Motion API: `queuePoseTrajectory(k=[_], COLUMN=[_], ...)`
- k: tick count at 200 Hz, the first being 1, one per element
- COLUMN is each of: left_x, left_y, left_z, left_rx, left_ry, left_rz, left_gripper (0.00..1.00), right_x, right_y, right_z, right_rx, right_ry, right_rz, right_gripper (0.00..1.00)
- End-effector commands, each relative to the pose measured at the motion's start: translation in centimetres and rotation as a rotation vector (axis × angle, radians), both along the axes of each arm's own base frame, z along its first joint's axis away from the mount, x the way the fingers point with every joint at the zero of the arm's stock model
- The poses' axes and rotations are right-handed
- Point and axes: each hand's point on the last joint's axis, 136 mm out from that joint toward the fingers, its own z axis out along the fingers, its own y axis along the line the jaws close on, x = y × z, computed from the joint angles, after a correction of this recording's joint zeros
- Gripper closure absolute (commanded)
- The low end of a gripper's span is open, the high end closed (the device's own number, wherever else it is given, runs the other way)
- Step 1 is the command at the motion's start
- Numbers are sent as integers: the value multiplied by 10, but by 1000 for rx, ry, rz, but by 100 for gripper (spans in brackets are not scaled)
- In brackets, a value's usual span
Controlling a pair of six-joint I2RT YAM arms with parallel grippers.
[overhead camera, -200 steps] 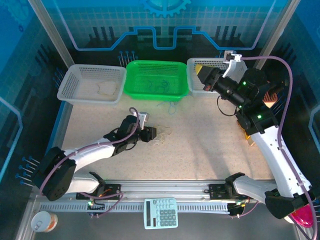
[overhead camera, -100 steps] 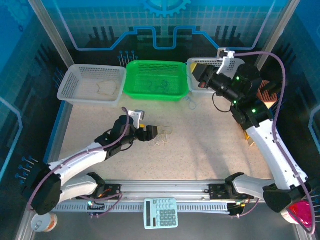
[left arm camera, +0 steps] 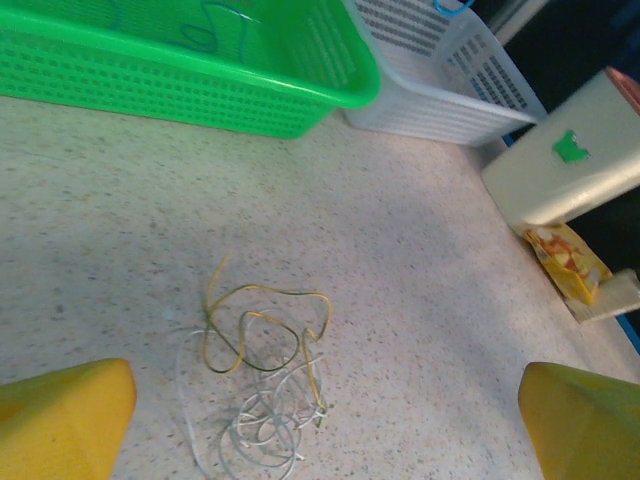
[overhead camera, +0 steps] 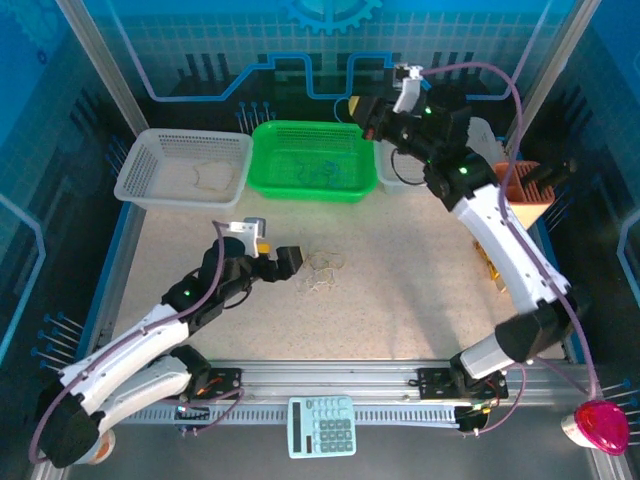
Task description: Untangle the cables
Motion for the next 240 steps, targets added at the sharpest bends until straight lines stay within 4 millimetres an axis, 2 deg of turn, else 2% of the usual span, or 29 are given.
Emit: queuePoseTrajectory(k=[1,32,72,110,138,142,146,167,176,187,199,209,228,232,234,240], left_x=[-1,-6,-10,-11,-12,-12,-12,-12,-12,-12,-12,-12,-11,-11,-10,-10], left_y=[22,27,29,32,33,33,33,34,34,34,33,30,27,27,27,26], left_z=[6,18,30,38,39,39,39,41,42,43,46,47,47,47,47,46], left_rx=[15,4,-18,-20,-18,-17,-17,-18,-20,-25,-35,-48,-70,-74,-75,-77], left_ry=[12,-11,-25,-41,-39,-38,-39,-40,-41,-41,-44,-46,-42,-40,-39,-36], left_rz=[114,120,121,127,130,129,130,134,135,135,131,122,117,120,122,123], left_gripper=[1,1,1,1,1,1,1,1,1,1,1,1,1,1,1,1], right_x=[21,60,111,151,170,170,175,180,179,176,171,167,160,160,157,153], right_y=[13,31,47,67,78,79,82,84,82,79,75,72,63,62,61,58], right_z=[14,4,-38,-102,-154,-155,-175,-217,-232,-249,-254,-248,-222,-222,-210,-198], right_rx=[-2,-28,-72,-126,-185,-189,-205,-271,-304,-343,-377,-399,-422,-429,-425,-426], right_ry=[-58,-72,-30,62,139,144,176,261,295,327,334,316,266,264,247,230], right_rz=[1,16,9,18,22,25,30,42,42,41,45,40,21,20,19,14], right_gripper=[100,100,100,100,100,100,100,100,90,71,54,44,34,33,33,33])
